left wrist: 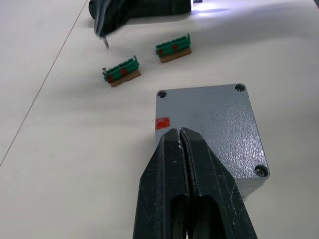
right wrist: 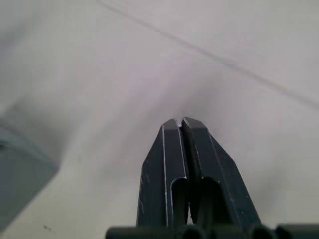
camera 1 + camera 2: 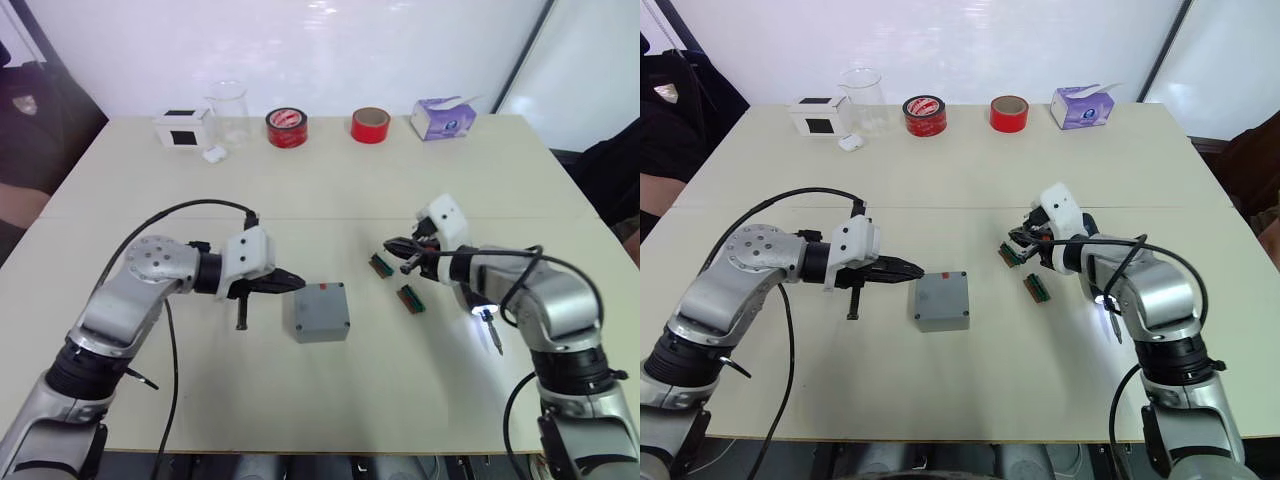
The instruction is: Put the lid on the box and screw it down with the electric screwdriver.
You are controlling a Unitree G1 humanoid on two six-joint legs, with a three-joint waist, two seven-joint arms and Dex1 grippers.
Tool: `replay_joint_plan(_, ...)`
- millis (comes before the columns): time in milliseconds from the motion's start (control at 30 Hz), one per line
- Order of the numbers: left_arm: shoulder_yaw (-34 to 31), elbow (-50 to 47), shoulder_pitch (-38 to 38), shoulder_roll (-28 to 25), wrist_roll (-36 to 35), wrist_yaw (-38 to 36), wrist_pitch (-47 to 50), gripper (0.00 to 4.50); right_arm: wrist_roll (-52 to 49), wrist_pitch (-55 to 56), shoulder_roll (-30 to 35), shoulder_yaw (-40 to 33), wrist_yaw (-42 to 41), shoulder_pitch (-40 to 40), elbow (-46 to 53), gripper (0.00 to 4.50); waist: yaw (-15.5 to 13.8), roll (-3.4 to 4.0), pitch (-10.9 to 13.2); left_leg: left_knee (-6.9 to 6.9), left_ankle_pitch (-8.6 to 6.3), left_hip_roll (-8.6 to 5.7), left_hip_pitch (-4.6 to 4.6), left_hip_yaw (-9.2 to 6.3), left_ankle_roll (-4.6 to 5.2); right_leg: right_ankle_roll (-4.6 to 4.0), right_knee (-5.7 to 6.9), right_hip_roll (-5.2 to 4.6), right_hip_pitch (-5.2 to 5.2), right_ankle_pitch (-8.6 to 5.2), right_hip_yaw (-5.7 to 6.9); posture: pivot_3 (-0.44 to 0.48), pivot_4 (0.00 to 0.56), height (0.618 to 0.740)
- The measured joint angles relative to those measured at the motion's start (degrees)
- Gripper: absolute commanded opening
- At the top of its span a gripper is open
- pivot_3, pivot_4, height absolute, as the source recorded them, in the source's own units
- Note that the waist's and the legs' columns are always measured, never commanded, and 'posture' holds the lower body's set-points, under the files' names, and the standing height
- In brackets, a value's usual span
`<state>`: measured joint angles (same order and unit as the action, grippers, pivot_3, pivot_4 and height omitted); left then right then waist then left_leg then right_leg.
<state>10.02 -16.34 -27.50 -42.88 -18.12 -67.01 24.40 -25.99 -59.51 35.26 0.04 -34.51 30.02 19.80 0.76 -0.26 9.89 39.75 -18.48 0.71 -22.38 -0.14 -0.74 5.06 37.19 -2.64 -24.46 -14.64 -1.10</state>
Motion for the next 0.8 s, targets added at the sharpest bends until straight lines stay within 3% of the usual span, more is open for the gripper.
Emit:
replay_joint_plan(300, -0.1, 0.4, 0.4, -1.0, 0.0, 0.0, -0.1, 0.00, -9.7, -12.2, -0.1, 3.7, -2.4, 3.9, 10.6, 0.01, 0.0, -0.01, 0.0, 0.01, 0.00, -0.01, 0.00, 0.00, 0.00, 0.00, 0.01, -0.03, 0.00, 0.00, 0.00, 0.000, 0.150, 0.739)
replay_joint_plan(467, -0.2, 0.4, 0.6, -1.1, 0.0, 0.3, -0.1, 0.00, -9.3, -12.3, -0.2, 8.7, -2.4, 4.1, 11.0, 0.01, 0.0, 0.00, 0.0, 0.01, 0.00, -0.01, 0.00, 0.00, 0.00, 0.00, 0.00, -0.03, 0.00, 0.00, 0.00, 0.000, 0.150, 0.739)
replay_joint_plan(800, -0.2, -1.4, 2.5, -1.4, -0.1, 1.2, 0.2, 0.00, -7.2, -9.8, 0.0, 10.7, -2.4, 4.4, 8.3, 0.01, 0.0, 0.00, 0.0, 0.01, 0.00, 0.00, 0.00, 0.00, 0.00, 0.00, 0.00, -0.03, 0.00, 0.00, 0.00, 0.000, 0.150, 0.739)
